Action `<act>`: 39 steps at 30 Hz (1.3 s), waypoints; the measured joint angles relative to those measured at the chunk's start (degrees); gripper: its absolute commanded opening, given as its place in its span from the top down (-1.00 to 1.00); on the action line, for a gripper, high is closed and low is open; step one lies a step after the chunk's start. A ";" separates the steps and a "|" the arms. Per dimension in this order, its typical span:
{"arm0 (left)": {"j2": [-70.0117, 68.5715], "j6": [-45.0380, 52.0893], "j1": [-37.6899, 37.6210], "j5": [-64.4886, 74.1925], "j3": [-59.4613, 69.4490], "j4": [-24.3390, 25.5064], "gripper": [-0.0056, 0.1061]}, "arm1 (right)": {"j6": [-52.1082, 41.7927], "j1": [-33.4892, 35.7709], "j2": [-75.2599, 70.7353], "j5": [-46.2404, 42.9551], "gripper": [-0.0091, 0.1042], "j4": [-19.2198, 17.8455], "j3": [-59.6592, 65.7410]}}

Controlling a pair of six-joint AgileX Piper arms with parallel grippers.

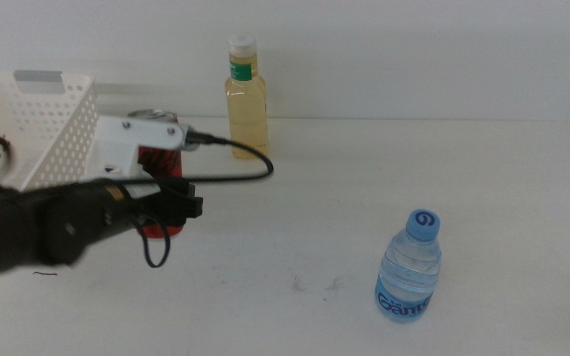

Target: Use arms to grab the bottles and put them into the dustbin to the left of the table.

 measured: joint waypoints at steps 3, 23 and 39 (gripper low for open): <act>-5.85 0.52 1.55 18.97 -4.26 -0.33 0.93 | 0.00 0.00 0.00 0.00 -0.76 0.00 0.00; 12.66 2.80 29.98 75.94 -55.51 16.68 0.93 | 0.00 0.00 0.00 0.00 -0.76 0.00 0.00; 26.20 2.84 30.80 65.43 -55.64 19.23 -0.07 | 0.00 0.00 0.00 0.00 -0.76 0.00 0.00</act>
